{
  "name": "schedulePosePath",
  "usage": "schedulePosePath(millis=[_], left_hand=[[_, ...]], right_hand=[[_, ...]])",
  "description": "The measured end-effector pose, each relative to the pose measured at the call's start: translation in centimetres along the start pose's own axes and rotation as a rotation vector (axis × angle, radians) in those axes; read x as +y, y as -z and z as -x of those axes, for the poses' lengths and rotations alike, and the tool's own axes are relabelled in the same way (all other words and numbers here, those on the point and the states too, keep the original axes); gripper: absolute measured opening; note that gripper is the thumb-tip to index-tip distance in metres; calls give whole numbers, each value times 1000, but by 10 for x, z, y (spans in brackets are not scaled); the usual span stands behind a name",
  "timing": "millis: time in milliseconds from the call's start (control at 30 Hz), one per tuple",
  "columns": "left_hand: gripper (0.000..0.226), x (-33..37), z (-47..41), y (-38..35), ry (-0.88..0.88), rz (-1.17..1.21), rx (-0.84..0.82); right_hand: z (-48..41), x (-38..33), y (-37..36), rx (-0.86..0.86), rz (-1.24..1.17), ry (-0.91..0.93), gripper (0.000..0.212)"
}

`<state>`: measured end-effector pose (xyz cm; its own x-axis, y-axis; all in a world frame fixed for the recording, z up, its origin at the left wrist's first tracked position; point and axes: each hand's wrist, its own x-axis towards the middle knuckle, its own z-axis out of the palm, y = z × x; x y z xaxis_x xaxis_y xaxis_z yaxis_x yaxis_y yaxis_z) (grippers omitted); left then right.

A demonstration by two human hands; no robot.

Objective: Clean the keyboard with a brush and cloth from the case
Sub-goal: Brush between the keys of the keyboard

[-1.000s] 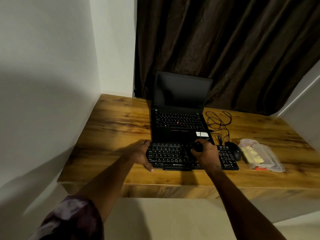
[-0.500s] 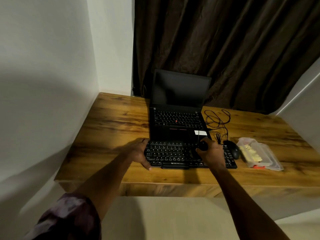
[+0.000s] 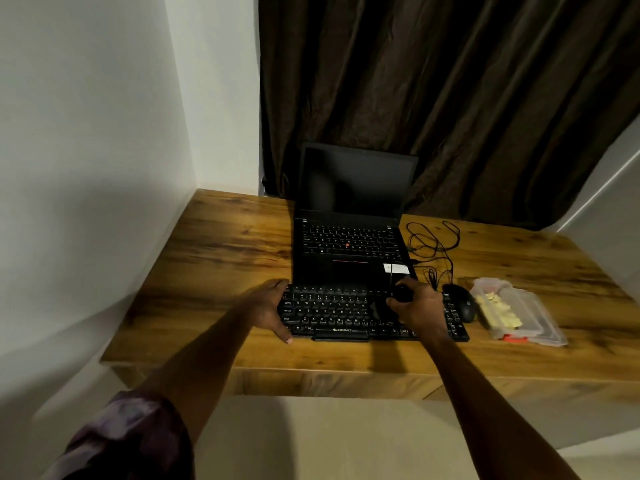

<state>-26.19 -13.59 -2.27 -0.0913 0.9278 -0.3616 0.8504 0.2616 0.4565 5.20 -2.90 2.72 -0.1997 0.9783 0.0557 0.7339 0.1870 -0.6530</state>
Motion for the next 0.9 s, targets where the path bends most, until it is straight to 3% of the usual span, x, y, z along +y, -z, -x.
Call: schedulePosePath(millis=[200, 333, 600, 767, 900], left_hand=[[157, -6, 2, -7, -21, 164, 14], [134, 1, 9, -4, -25, 240, 15], [153, -2, 8, -6, 20, 274, -16], [133, 3, 11, -3, -8, 300, -29], [133, -1, 9, -3, -24, 313, -22]], right_hand=[[-2, 8, 9, 14, 16, 27, 42], [-6, -1, -5, -60, -10, 75, 41], [-10, 32, 29, 21, 35, 9, 38], [-9, 33, 28, 44, 113, 66, 37], [-3, 9, 8, -42, 36, 127, 41]])
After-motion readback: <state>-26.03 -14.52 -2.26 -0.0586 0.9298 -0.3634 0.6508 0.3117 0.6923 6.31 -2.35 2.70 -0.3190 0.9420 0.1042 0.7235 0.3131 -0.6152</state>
